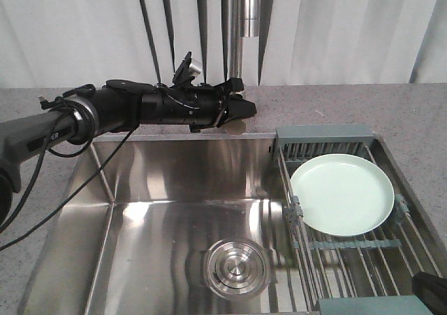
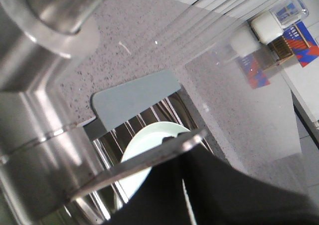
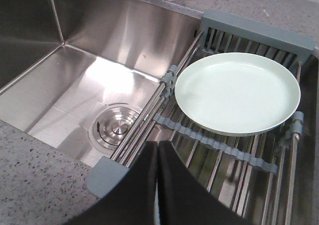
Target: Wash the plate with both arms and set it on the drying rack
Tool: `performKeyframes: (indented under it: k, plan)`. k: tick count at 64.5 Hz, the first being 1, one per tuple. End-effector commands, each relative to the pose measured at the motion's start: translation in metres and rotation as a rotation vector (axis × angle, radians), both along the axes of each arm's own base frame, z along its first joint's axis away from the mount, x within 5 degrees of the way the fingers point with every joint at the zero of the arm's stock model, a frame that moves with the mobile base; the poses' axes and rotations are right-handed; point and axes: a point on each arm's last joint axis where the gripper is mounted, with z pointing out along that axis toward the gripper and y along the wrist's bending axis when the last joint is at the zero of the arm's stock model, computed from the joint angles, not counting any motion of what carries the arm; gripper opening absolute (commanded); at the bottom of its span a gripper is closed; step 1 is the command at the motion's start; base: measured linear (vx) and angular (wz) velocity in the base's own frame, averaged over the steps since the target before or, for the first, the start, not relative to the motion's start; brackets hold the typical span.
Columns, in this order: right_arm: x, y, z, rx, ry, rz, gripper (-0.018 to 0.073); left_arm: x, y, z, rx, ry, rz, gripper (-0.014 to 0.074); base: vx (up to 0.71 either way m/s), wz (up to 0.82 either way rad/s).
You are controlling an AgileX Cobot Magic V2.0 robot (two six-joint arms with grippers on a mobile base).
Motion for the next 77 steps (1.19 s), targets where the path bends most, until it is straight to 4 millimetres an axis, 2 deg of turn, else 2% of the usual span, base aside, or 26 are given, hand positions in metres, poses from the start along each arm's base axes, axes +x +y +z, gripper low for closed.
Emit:
performKeyframes:
  k: [1,17,29,42,60,70,77]
  plan:
    - [0.003,-0.001,0.012,0.021,-0.069,-0.025,-0.0004,0.004,0.008,0.053,-0.098,-0.081,0.101,-0.0006,0.0,0.0]
    - [0.003,-0.001,0.012,0.022,-0.07,-0.025,-0.0004,0.009,0.02,0.053,-0.118,-0.072,0.109,-0.0006,0.0,0.0]
    - [0.003,-0.001,0.012,0.022,-0.07,-0.025,-0.0004,-0.004,0.014,0.057,-0.171,-0.063,-0.047,-0.0006,0.0,0.0]
    - [0.003,-0.001,0.012,0.021,-0.07,-0.025,-0.0004,-0.02,0.014,0.077,-0.166,-0.102,-0.159,-0.0006,0.0,0.0]
    - [0.003,-0.001,0.012,0.018,-0.066,-0.023,-0.0004,-0.054,0.032,0.113,0.138,-0.146,-0.261,-0.0006,0.0,0.0]
    - [0.003,-0.001,0.012,0.018,-0.066,-0.023,-0.0004,-0.081,0.051,0.131,0.345,-0.172,-0.286,-0.0006,0.0,0.0]
    - [0.003,-0.001,0.012,0.018,-0.066,-0.023,-0.0004,-0.102,0.062,0.14,0.416,-0.197,-0.276,-0.0006,0.0,0.0]
